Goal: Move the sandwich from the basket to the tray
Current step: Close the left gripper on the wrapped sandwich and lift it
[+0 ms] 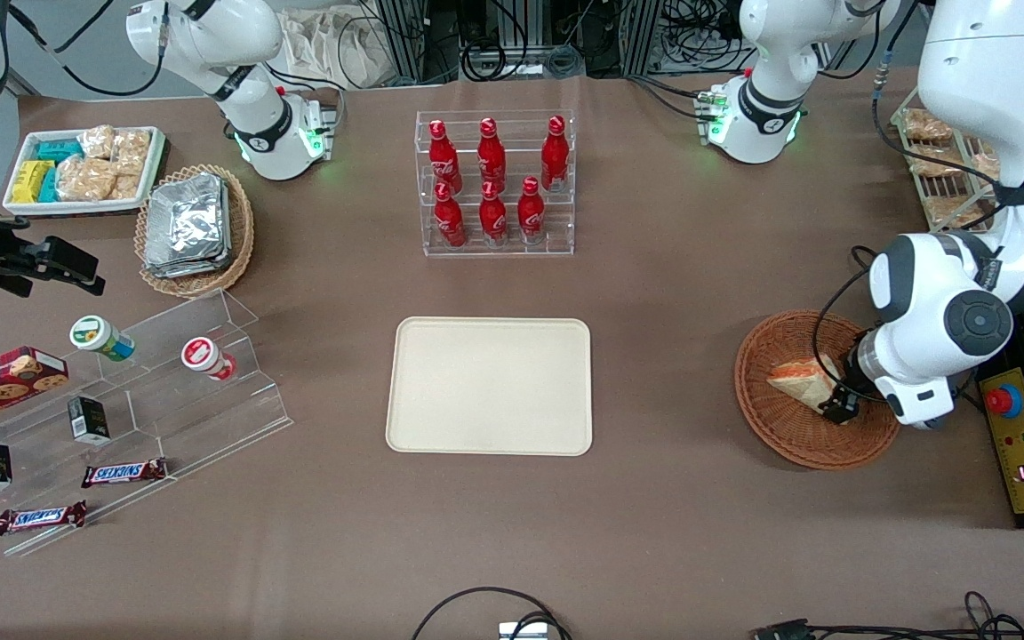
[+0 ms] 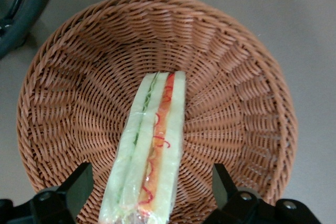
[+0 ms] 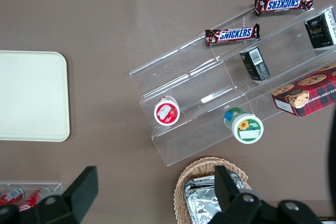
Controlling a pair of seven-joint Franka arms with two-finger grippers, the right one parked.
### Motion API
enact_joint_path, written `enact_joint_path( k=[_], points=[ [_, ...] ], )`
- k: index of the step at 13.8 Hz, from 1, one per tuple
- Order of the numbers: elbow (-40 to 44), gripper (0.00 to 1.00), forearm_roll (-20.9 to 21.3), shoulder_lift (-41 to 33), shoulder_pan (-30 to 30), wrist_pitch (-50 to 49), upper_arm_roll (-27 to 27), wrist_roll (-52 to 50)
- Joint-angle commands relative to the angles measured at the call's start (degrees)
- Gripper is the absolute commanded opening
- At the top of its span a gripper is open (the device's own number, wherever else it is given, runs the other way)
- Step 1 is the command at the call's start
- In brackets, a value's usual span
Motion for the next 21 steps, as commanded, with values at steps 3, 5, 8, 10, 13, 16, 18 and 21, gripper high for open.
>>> enact_joint_path(
  k=[3, 5, 8, 10, 13, 16, 18, 21],
  points=[
    [-5.0, 1.00, 0.8, -1.6, -0.2, 3.7, -0.3, -1.4],
    [-6.0, 0.99, 0.8, -1.6, -0.2, 4.2, -0.3, -1.4],
    [-5.7, 0.22, 0.7, -1.5, -0.2, 4.4, -0.3, -1.4],
    [-5.5, 0.00, 0.8, -1.7, -0.4, 4.2, -0.4, -1.0],
    [-4.8, 0.00, 0.8, -3.2, -0.6, 2.9, -0.9, -0.9],
    [-1.6, 0.00, 6.8, -6.9, -4.6, -7.7, -1.1, -0.3],
    [5.0, 0.00, 11.0, -7.1, -10.3, -18.7, -1.5, 1.5],
    [13.3, 0.00, 10.3, -6.4, -18.1, -26.4, -1.6, 8.8]
  ],
)
